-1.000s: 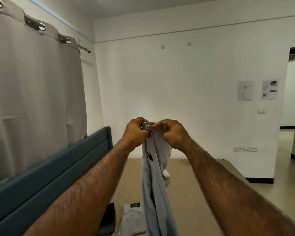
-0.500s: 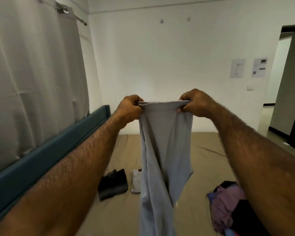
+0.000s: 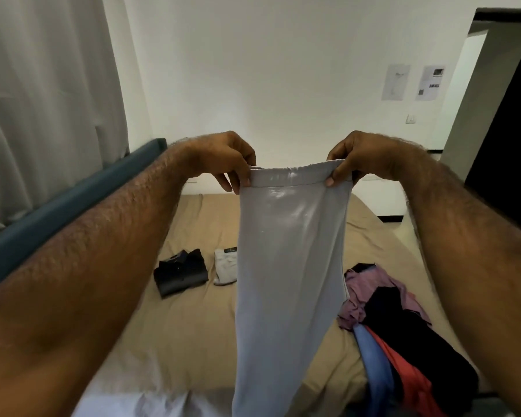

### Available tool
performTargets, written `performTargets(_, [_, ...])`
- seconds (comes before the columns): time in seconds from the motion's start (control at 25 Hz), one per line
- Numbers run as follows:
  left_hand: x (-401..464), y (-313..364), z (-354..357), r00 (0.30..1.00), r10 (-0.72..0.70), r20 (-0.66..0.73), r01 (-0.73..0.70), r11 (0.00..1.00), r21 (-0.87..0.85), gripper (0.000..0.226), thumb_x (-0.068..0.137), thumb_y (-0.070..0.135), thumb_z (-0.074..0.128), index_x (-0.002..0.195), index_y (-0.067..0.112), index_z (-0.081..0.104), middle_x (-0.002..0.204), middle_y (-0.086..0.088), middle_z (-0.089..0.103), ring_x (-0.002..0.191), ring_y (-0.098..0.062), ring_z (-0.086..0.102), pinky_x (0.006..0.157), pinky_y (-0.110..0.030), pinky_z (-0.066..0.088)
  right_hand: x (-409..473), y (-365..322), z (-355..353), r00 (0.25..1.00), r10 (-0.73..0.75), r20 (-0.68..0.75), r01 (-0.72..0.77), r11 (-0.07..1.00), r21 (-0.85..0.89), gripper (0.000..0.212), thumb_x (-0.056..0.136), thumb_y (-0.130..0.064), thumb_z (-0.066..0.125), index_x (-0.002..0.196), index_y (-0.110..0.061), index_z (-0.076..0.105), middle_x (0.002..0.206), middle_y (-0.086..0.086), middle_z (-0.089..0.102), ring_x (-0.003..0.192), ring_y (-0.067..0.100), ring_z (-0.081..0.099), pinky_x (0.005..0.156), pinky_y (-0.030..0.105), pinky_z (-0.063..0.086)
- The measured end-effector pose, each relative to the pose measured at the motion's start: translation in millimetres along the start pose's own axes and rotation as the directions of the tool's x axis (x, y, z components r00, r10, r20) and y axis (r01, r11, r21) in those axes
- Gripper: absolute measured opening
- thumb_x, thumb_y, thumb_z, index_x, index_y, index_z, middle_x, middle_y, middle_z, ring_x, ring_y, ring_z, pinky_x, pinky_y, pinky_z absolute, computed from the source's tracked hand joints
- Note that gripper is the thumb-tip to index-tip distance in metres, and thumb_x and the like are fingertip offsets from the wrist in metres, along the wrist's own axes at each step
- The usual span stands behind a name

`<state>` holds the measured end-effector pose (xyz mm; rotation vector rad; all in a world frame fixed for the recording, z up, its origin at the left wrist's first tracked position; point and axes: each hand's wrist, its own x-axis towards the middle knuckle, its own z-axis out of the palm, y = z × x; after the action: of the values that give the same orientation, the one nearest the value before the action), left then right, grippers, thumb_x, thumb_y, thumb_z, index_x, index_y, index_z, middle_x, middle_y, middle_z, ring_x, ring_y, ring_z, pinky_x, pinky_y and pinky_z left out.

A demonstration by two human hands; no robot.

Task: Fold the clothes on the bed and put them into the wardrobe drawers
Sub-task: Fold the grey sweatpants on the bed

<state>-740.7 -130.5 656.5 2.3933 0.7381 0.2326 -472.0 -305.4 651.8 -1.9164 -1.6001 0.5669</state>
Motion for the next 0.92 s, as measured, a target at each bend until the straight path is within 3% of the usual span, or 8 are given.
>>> performTargets(0.12, [9.1,-10.5,16.7,0.999,-0.036,0.037,0.035,0.999,0.033,0.012,0.087,-0.004,0.072,0.098,-0.001,0.077,0.090,-0.019,0.077,0.079,-0.028,0.072,0.075,-0.039,0.065,-2.6,13.4,14.6,0.999,0.040,0.023,-0.040,0.999,-0.006,0.017,0.073,-0.003,0.090,0.088,-0.009,0.084,0.093,0.017,0.079,0.085,0.025,0.076,0.083,0.045,0.064])
performTargets(0.36, [44.3,-34.4,50.3,0.938,-0.145,0.314,0.121,0.988,0.094,0.024,0.087,-0.004,0.076,0.110,-0.007,0.073,0.108,-0.027,0.074,0.086,-0.028,0.072,0.088,-0.045,0.065,18.3,59.6,33.1,0.972,0.149,0.180,-0.145,0.989,-0.035,0.019,0.075,-0.004,0.089,0.093,-0.008,0.083,0.097,0.014,0.080,0.093,0.029,0.078,0.085,0.048,0.064])
performTargets(0.52, [118.5,-78.9,93.7,0.881,-0.305,0.362,0.257,0.951,0.174,0.025,0.084,-0.003,0.080,0.108,-0.003,0.074,0.097,-0.021,0.075,0.080,-0.025,0.071,0.078,-0.040,0.066,82.5,132.4,61.4,0.939,0.233,0.252,-0.224,0.973,-0.064,0.018,0.076,-0.011,0.092,0.092,-0.013,0.084,0.097,0.009,0.080,0.096,0.027,0.077,0.083,0.045,0.065])
performTargets(0.56, [131.8,-87.9,101.5,0.876,-0.336,0.345,0.287,0.940,0.187,0.024,0.083,-0.003,0.081,0.106,-0.001,0.074,0.096,-0.018,0.076,0.079,-0.024,0.072,0.076,-0.040,0.066,95.4,145.3,66.7,0.937,0.248,0.246,-0.239,0.969,-0.063,0.018,0.077,-0.013,0.092,0.092,-0.014,0.083,0.096,0.008,0.081,0.095,0.026,0.077,0.079,0.042,0.066])
performTargets(0.64, [205.1,-122.0,128.7,0.905,-0.390,0.172,0.351,0.911,0.215,0.019,0.085,0.002,0.080,0.103,0.003,0.075,0.095,-0.014,0.078,0.080,-0.024,0.074,0.076,-0.043,0.067,164.3,196.7,78.6,0.958,0.243,0.155,-0.235,0.970,-0.068,0.018,0.078,-0.016,0.092,0.094,-0.015,0.083,0.096,0.007,0.080,0.090,0.022,0.075,0.072,0.034,0.064])
performTargets(0.72, [261.1,-163.3,169.2,0.890,-0.429,-0.153,0.456,0.847,0.274,0.021,0.091,0.016,0.074,0.111,0.011,0.071,0.102,-0.009,0.074,0.089,-0.025,0.073,0.078,-0.040,0.064,223.6,247.6,110.9,0.970,0.217,-0.110,-0.227,0.970,-0.090,0.030,0.081,-0.020,0.089,0.109,-0.016,0.080,0.109,0.007,0.078,0.090,0.019,0.071,0.074,0.028,0.057])
performTargets(0.8, [327.4,-216.3,220.0,0.813,-0.421,-0.403,0.555,0.771,0.313,0.033,0.094,0.023,0.066,0.126,0.017,0.059,0.118,-0.009,0.066,0.104,-0.031,0.067,0.081,-0.039,0.055,294.4,311.6,147.3,0.902,0.247,-0.354,-0.291,0.954,-0.075,0.052,0.084,-0.029,0.084,0.132,-0.019,0.068,0.128,0.011,0.070,0.108,0.028,0.066,0.089,0.034,0.055])
performTargets(0.92, [368.3,-306.9,323.9,0.800,-0.503,-0.327,0.597,0.718,0.357,0.041,0.097,0.029,0.059,0.136,0.019,0.052,0.131,-0.010,0.063,0.115,-0.034,0.063,0.089,-0.042,0.054,336.1,422.1,246.6,0.849,0.398,-0.347,-0.446,0.893,-0.066,0.059,0.087,-0.037,0.075,0.140,-0.019,0.056,0.135,0.016,0.059,0.121,0.041,0.060,0.099,0.045,0.053])
